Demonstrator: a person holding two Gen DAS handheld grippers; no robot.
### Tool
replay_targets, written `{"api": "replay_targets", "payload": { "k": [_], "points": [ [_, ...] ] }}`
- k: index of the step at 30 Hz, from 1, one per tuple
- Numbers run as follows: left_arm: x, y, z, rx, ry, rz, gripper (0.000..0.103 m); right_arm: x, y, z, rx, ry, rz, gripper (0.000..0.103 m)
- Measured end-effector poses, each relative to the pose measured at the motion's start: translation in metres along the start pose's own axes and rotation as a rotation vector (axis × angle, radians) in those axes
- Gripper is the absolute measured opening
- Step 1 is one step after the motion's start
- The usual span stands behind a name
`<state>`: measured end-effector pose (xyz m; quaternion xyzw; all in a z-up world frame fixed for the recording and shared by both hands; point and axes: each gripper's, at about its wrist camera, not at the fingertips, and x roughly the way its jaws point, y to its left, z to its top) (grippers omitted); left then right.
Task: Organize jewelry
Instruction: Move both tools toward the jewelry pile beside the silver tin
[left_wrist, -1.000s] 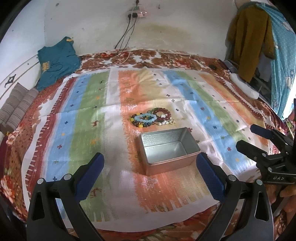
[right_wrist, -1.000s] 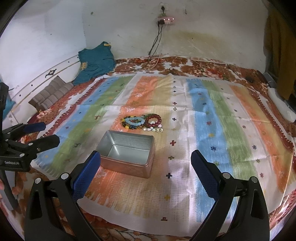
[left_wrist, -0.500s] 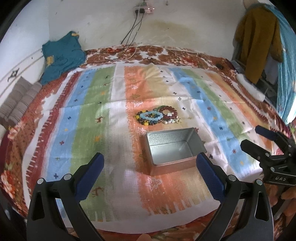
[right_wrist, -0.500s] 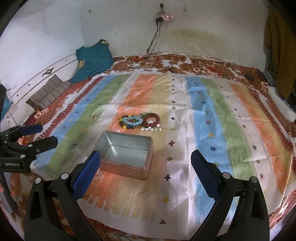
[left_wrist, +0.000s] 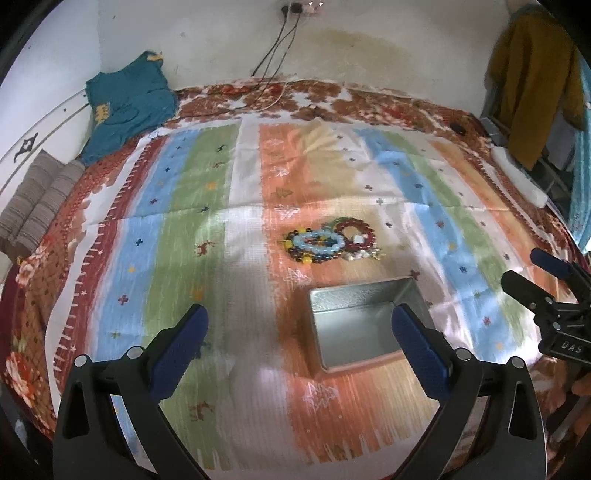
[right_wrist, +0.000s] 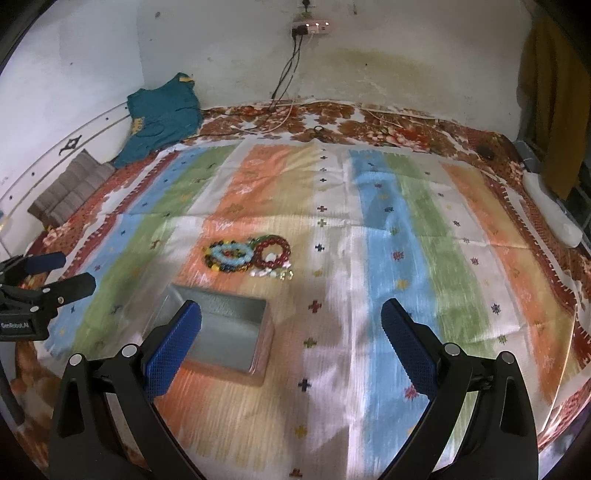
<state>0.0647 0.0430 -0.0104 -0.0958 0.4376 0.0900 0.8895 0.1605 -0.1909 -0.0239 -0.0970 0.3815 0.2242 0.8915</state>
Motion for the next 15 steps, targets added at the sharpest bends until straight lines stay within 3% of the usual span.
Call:
{"api": "replay_targets", "payload": {
  "k": [15],
  "points": [
    [0.030,0.004,0.031,-0.041,0.027,0.024,0.097,0.038,-0.003,0.025,0.018,0.062,0.017,0.099]
  ]
}}
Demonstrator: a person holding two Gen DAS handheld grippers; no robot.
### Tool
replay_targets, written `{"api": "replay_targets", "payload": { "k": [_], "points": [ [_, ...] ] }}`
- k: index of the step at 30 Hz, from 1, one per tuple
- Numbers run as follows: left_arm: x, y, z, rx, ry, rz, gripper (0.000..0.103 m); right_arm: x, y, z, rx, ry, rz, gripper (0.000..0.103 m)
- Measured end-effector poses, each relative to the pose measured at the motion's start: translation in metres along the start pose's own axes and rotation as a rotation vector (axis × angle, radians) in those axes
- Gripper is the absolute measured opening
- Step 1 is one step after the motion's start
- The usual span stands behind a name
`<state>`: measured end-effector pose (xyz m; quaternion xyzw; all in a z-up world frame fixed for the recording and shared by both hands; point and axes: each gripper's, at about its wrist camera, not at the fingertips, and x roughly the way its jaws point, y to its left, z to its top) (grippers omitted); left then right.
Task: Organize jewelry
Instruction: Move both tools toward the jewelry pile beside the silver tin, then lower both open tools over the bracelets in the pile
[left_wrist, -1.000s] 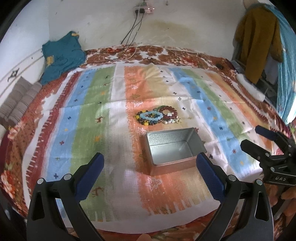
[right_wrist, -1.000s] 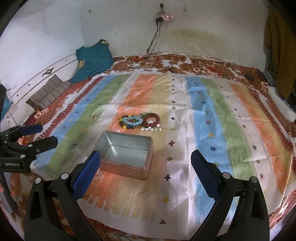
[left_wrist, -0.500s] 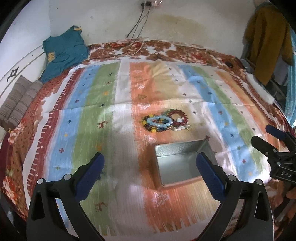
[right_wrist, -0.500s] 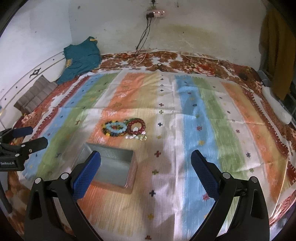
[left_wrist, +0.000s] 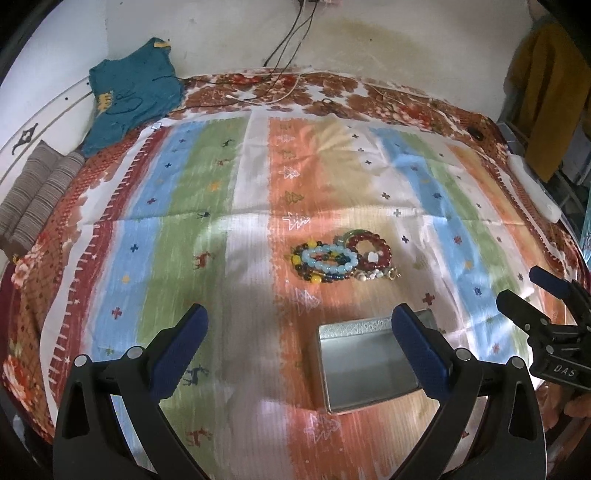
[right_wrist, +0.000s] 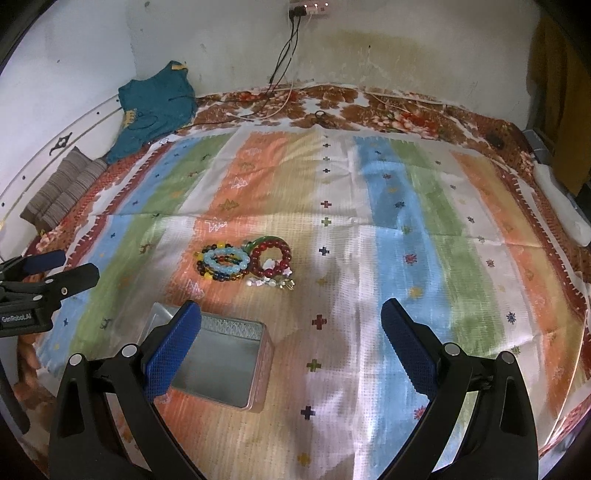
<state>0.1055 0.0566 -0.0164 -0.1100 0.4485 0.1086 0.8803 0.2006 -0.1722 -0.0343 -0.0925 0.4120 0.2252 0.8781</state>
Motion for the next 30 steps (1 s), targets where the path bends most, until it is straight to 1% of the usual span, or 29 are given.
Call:
{"api": "replay_targets", "payload": {
  "k": [6,12,16,21,24,26,28,30],
  "points": [
    [0.014,0.001,0.009,-0.015,0.035,-0.007,0.097,0.013,0.000,0.007,0.004,0.015,-0.004,0.099],
    [0.029,0.005,0.018,-0.024,0.056,0.027,0.097,0.026,0.001,0.013,0.002,0.038,-0.014,0.099],
    [0.038,0.005,0.022,-0.021,0.079,0.027,0.097,0.035,0.003,0.015,0.000,0.052,-0.020,0.099],
    [0.043,0.002,0.027,-0.005,0.045,0.044,0.097,0.042,0.004,0.021,0.003,0.056,-0.007,0.099],
    [0.052,0.004,0.031,-0.026,0.066,0.015,0.097,0.047,0.006,0.023,-0.006,0.060,-0.014,0.099],
    [0.058,0.007,0.033,-0.052,0.089,-0.029,0.097,0.050,0.009,0.023,-0.030,0.063,-0.031,0.099],
    [0.064,0.008,0.034,-0.067,0.103,-0.060,0.097,0.055,0.010,0.023,-0.045,0.074,-0.031,0.099],
    [0.068,0.008,0.037,-0.065,0.111,-0.070,0.097,0.061,0.008,0.025,-0.035,0.081,-0.033,0.099]
  ]
}}
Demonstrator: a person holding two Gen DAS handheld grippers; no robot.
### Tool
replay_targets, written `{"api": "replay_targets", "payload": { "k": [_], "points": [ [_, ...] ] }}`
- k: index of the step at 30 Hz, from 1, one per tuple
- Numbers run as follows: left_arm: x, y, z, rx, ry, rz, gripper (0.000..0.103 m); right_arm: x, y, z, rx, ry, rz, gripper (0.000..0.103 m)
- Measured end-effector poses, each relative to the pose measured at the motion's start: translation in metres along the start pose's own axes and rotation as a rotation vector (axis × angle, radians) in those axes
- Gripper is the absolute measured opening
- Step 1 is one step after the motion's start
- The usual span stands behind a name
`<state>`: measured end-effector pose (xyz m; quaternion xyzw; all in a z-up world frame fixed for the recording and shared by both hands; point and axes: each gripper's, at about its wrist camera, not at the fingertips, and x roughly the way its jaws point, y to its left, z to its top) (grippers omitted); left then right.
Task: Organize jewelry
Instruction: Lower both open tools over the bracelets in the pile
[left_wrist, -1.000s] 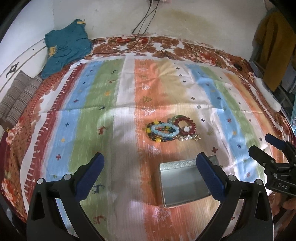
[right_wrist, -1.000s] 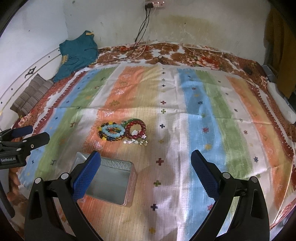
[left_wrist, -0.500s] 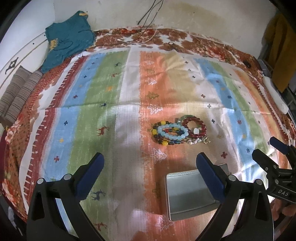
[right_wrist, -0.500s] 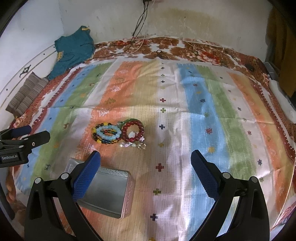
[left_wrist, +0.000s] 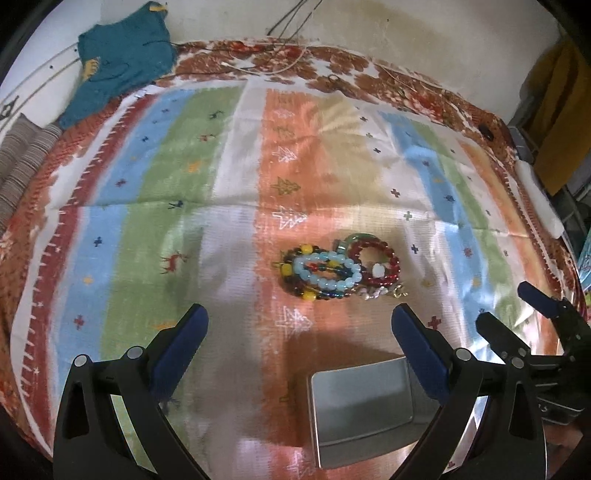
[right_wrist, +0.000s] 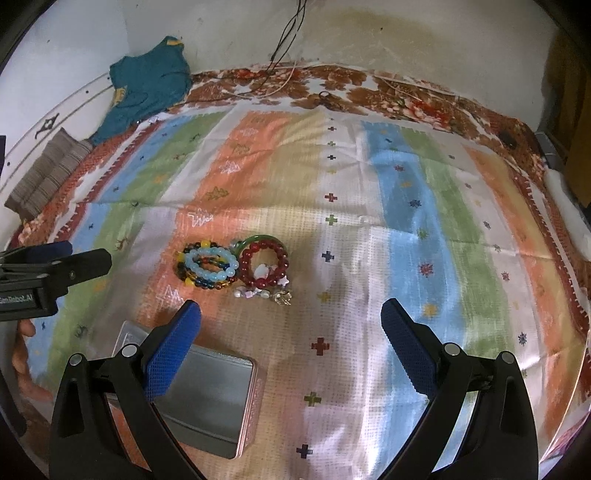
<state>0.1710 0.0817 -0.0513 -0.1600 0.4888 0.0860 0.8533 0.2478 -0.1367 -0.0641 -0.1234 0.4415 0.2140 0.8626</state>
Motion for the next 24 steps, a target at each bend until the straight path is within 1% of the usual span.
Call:
{"api": "replay_targets", "payload": {
  "k": [3,6,9,11,15,20,24],
  "points": [
    [0.005,-0.003,0.002,0.009,-0.001,0.034,0.097,0.006,-0.002,0.003,0.014,0.008,0.005,0.099],
    [0.015,0.000,0.006,0.008,0.033,0.066,0.097,0.013,-0.003,0.005,0.022,0.020,0.014,0.099],
    [0.026,0.003,0.009,0.024,0.057,0.066,0.097,0.020,-0.005,0.006,0.033,0.036,0.022,0.099],
    [0.034,0.004,0.011,0.043,0.071,0.103,0.097,0.025,-0.005,0.006,0.034,0.044,0.020,0.099],
    [0.047,0.009,0.015,0.038,0.104,0.128,0.097,0.034,-0.007,0.008,0.040,0.061,0.016,0.099],
    [0.065,0.013,0.019,0.029,0.148,0.129,0.097,0.048,-0.007,0.008,0.045,0.091,0.021,0.099],
    [0.075,0.016,0.022,0.014,0.166,0.128,0.097,0.057,-0.007,0.010,0.044,0.103,0.019,0.099]
  ]
}}
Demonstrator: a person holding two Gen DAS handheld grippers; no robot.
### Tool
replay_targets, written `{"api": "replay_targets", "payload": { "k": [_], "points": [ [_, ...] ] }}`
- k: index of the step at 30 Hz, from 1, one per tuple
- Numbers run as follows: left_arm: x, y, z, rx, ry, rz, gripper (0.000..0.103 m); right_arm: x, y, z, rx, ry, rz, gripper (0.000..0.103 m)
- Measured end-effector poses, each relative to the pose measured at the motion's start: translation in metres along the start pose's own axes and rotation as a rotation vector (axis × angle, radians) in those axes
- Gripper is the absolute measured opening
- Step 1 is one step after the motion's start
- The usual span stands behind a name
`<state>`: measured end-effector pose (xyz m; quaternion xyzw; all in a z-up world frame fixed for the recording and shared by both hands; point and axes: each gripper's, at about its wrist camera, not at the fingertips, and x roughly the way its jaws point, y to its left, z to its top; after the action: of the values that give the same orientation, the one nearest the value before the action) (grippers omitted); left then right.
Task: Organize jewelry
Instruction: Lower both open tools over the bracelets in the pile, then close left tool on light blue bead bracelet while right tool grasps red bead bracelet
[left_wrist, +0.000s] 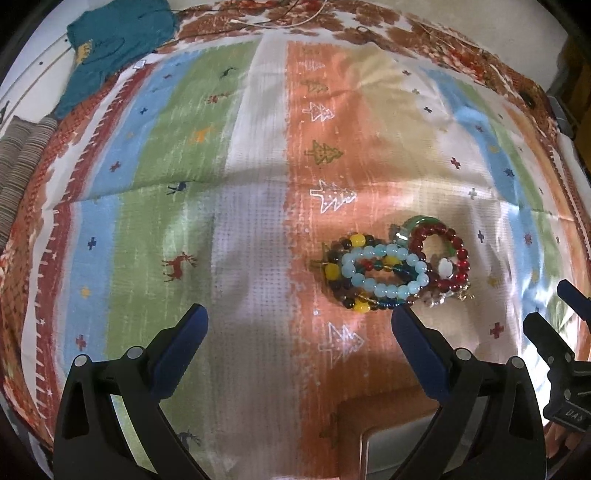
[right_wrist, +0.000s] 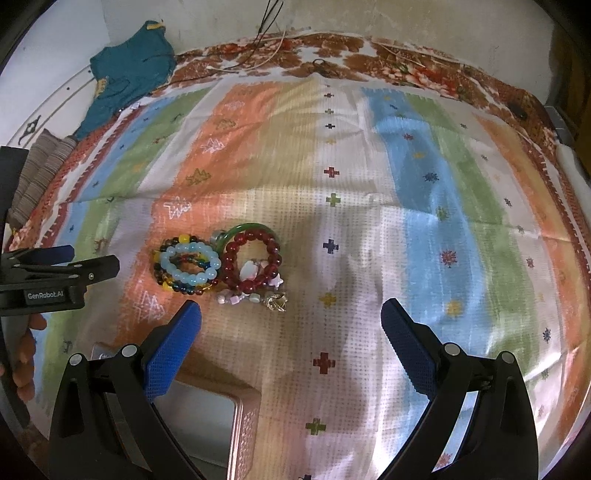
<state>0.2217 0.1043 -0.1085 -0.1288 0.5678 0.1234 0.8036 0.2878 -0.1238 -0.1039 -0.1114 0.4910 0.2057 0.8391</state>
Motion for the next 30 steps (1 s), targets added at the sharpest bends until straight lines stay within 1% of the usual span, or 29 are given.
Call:
{"api": "replay_targets", "payload": {
  "k": [5,9,12,16,19,23,24,25,26,29,30],
  "points": [
    [0.010,-0.004,0.008,0.000,0.010,-0.017,0.096,0.015,0.001,0.006,0.005,0.024,0.002,0.099],
    [0.022,-0.010,0.013,0.028,0.028,-0.003,0.096,0.029,-0.002,0.009,0.010,0.049,-0.012,0.099],
    [0.030,-0.013,0.016,0.047,0.040,0.013,0.093,0.039,-0.005,0.009,0.017,0.066,-0.015,0.099],
    [0.038,-0.017,0.019,0.064,0.051,0.013,0.092,0.051,-0.007,0.012,0.033,0.085,0.001,0.099],
    [0.042,-0.023,0.022,0.081,0.054,0.022,0.089,0.056,-0.008,0.015,0.039,0.090,-0.005,0.099],
    [0.049,-0.028,0.025,0.099,0.061,0.046,0.084,0.065,-0.008,0.018,0.043,0.104,-0.003,0.099],
    [0.051,-0.028,0.026,0.102,0.064,0.049,0.082,0.068,-0.007,0.019,0.039,0.108,-0.003,0.097],
    [0.053,-0.029,0.027,0.107,0.070,0.049,0.082,0.070,-0.006,0.019,0.034,0.112,-0.003,0.090],
    [0.055,-0.029,0.028,0.111,0.074,0.052,0.080,0.073,-0.006,0.020,0.034,0.118,-0.002,0.087],
    [0.060,-0.030,0.030,0.121,0.079,0.056,0.076,0.079,-0.007,0.022,0.044,0.129,0.008,0.084],
    [0.061,-0.031,0.030,0.124,0.081,0.059,0.074,0.080,-0.007,0.022,0.041,0.132,0.007,0.081]
  ]
}}
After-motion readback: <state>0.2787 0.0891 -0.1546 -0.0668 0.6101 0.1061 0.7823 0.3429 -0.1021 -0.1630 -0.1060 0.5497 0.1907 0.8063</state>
